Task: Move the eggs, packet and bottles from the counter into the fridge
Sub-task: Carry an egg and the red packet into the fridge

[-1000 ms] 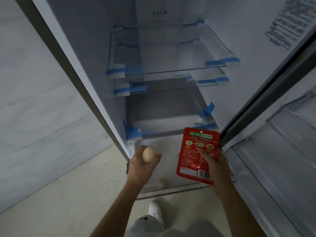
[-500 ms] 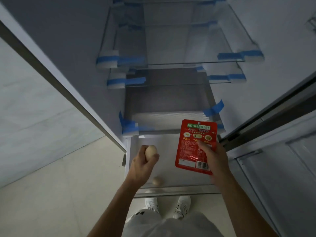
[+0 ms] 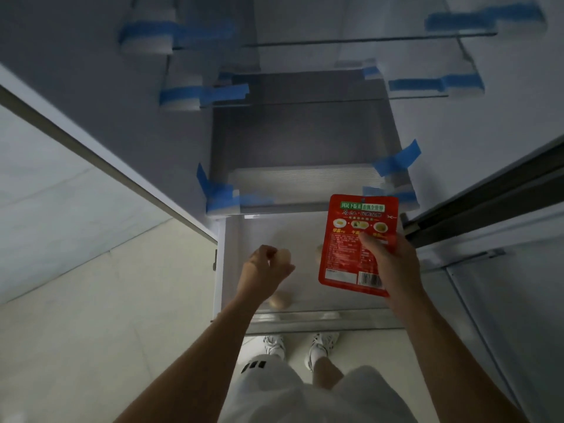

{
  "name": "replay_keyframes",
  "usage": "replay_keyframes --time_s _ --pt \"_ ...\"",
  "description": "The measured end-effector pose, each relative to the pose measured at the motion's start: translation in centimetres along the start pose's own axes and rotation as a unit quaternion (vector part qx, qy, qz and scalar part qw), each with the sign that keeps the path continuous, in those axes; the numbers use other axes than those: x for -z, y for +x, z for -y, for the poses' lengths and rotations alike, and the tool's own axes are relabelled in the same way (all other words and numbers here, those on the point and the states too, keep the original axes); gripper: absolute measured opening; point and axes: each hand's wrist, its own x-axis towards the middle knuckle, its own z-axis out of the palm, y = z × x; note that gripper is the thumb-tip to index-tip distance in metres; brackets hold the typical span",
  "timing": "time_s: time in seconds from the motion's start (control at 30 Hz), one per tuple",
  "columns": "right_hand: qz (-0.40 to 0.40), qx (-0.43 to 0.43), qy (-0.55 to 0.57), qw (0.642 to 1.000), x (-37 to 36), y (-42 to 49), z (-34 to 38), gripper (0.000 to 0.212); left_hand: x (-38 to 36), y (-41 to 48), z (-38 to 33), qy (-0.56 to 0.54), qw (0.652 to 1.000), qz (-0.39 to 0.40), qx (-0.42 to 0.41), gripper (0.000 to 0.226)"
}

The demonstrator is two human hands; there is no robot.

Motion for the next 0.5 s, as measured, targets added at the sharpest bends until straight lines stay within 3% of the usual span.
replay_keyframes --time_s 0.1,0.3,0.5 --pt "-0.003 -0.003 -0.007 1.000 0.1 0.2 -0.7 0.011 -1.0 1.3 0.6 0.023 0.999 0.015 0.027 0.033" --pt "-0.023 -0.013 -0.011 1.000 0.6 0.4 -1.5 0.008 -3.3 3.4 2.1 0.155 0.986 0.049 0.016 0.052" --pt "-0.035 -0.026 -0.002 0.999 0.8 0.7 -1.4 0.012 -3.9 4.1 3.0 0.134 0.990 0.034 0.029 0.053"
